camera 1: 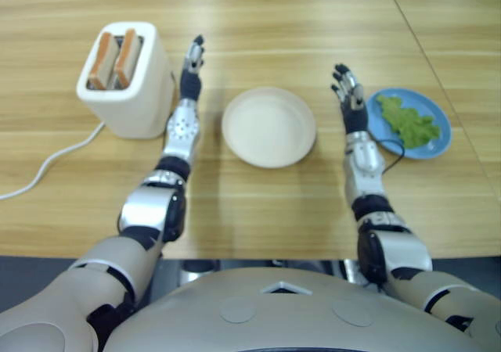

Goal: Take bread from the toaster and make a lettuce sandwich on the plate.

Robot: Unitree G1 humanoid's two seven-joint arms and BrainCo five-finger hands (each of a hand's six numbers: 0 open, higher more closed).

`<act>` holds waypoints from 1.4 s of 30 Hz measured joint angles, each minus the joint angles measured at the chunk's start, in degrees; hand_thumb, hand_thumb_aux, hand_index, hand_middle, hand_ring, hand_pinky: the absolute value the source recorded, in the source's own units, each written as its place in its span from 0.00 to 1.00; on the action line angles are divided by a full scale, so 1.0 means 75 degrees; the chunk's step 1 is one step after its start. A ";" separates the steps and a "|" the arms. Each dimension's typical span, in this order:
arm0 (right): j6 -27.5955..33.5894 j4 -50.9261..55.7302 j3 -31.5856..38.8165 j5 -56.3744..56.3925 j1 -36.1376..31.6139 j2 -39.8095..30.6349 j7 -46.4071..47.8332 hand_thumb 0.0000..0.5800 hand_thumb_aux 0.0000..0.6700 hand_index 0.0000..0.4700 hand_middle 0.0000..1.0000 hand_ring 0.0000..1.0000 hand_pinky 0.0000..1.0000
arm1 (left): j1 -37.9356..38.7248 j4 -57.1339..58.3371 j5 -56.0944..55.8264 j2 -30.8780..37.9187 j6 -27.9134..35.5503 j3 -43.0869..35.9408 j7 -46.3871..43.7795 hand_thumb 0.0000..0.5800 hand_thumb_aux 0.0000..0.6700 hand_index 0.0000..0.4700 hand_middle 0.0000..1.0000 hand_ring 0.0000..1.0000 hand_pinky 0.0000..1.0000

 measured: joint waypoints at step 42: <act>0.0014 -0.0031 -0.0222 0.0042 0.0315 0.0125 -0.0007 0.00 0.00 0.00 0.00 0.00 0.00 | 0.3735 -0.9438 0.5036 0.4314 0.5059 0.1447 -0.0435 0.00 0.00 0.00 0.00 0.00 0.00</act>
